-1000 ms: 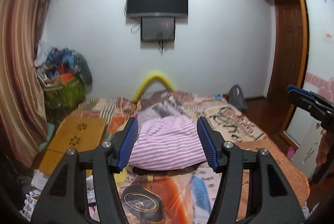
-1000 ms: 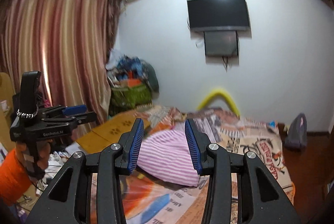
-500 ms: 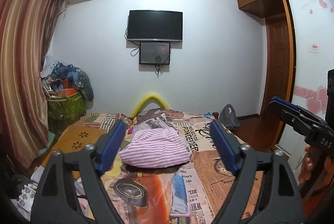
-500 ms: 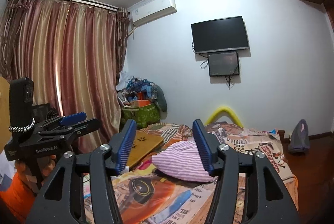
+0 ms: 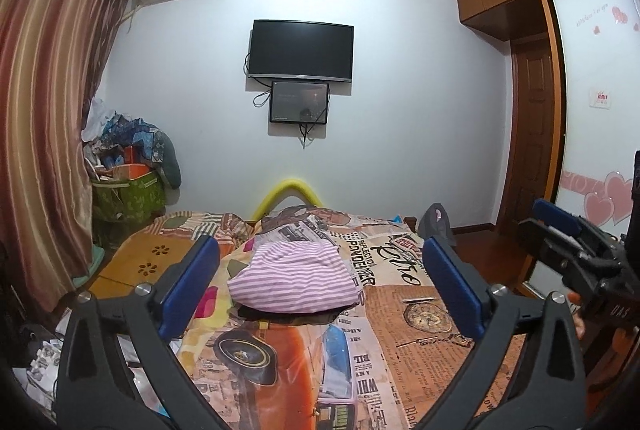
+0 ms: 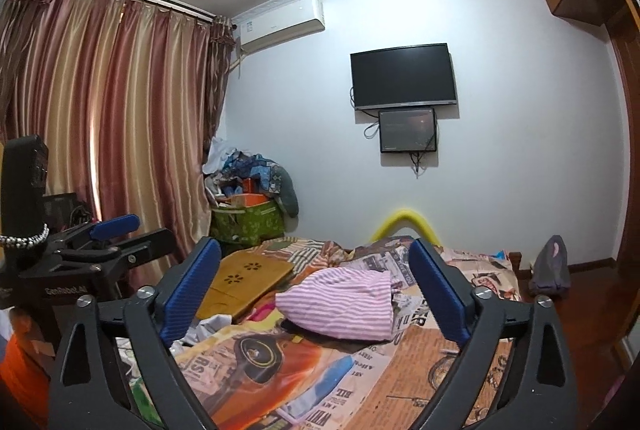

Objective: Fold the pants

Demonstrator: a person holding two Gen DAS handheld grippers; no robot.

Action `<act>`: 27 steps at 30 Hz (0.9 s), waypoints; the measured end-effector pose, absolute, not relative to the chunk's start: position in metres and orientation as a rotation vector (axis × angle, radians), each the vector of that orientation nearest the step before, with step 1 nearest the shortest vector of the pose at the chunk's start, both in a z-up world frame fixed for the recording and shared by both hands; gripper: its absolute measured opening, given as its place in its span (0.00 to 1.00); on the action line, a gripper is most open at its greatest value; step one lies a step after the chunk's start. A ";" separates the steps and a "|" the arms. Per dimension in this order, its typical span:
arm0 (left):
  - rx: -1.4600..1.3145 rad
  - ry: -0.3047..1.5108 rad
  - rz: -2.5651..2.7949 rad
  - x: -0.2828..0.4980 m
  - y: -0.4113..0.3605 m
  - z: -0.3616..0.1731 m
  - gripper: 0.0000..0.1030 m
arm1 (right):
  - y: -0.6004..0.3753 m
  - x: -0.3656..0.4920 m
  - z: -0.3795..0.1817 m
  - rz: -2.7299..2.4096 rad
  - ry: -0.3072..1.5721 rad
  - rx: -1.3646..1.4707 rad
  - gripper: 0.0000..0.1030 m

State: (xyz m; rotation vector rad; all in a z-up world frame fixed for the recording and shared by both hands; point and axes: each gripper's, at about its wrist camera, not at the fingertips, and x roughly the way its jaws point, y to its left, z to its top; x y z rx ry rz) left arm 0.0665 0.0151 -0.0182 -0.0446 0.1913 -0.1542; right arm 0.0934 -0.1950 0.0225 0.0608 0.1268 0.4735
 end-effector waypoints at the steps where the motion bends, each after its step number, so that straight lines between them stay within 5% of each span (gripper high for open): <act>1: -0.046 0.191 -0.155 0.066 0.014 -0.019 1.00 | -0.196 0.092 0.021 0.474 0.129 0.061 0.97; 27: -0.049 0.219 -0.162 0.072 0.011 -0.028 1.00 | -0.203 0.080 0.013 0.453 0.143 0.065 0.97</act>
